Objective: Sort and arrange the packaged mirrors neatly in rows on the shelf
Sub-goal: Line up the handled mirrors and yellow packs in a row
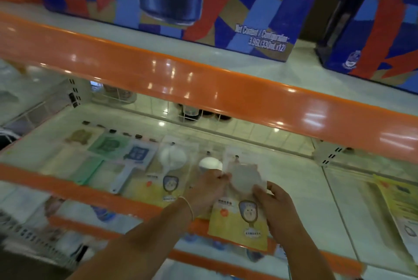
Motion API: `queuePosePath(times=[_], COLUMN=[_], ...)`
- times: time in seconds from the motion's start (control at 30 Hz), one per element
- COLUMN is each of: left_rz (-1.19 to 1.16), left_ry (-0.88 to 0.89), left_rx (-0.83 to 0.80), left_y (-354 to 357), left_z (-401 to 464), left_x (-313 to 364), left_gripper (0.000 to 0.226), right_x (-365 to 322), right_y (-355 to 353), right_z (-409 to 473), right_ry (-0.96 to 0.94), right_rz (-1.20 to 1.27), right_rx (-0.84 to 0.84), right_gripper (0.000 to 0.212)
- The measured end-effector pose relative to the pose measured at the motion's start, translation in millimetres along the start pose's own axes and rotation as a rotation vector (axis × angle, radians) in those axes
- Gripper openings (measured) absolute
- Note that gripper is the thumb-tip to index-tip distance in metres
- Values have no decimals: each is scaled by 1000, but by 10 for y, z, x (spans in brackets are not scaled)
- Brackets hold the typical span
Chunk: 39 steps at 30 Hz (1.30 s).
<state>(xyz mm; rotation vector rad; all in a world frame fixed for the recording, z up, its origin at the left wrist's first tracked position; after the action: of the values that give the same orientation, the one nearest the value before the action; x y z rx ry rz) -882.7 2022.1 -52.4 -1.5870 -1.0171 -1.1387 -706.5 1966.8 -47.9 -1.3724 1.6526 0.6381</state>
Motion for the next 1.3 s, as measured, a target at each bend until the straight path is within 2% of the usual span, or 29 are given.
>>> queuePosePath(times=[0.03, 0.1, 0.17, 0.33, 0.47, 0.57, 0.67, 0.8, 0.97, 1.3], left_rz=[-12, -6, 108, 438, 742, 886, 932, 981, 989, 1023], left_ry=[3, 4, 48, 298, 589, 705, 741, 746, 723, 750], left_rx=[31, 42, 12, 116, 83, 47, 35, 49, 4, -12], left_y=[-93, -263, -409, -877, -943, -928, -926, -913, -885, -864], left_z=[7, 4, 36, -54, -159, -208, -268, -297, -273, -241], left_x=[-46, -56, -39, 92, 20, -160, -242, -240, -303, -343], left_gripper=[33, 18, 25, 26, 33, 29, 32, 33, 45, 43], right_x=[10, -5, -36, -120, -159, -194, -217, -225, -202, -111], right_y=[88, 244, 349, 494, 588, 679, 755, 781, 799, 860], right_z=[-2, -1, 20, 131, 307, 413, 492, 488, 402, 429], right_ry=[-2, -32, -63, -37, -17, -20, -39, -60, -94, -163], right_rz=[-10, -43, -70, -14, -59, -114, -220, -369, -579, -800], right_rx=[-2, 12, 47, 120, 165, 163, 183, 244, 275, 347], right_gripper=[17, 21, 22, 19, 23, 26, 29, 25, 16, 28])
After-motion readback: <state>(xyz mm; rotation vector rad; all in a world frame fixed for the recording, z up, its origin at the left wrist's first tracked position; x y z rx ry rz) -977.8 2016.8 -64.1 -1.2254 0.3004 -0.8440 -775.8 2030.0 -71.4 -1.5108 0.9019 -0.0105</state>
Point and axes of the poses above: each hand's wrist, its own z-axis towards the middle knuckle, its own y-axis out of the palm, x = y × z, the point moved 7 cm from there along z, towards the middle knuckle, and after that the axes turned 11 degrees about y, right-handed, at the moved point
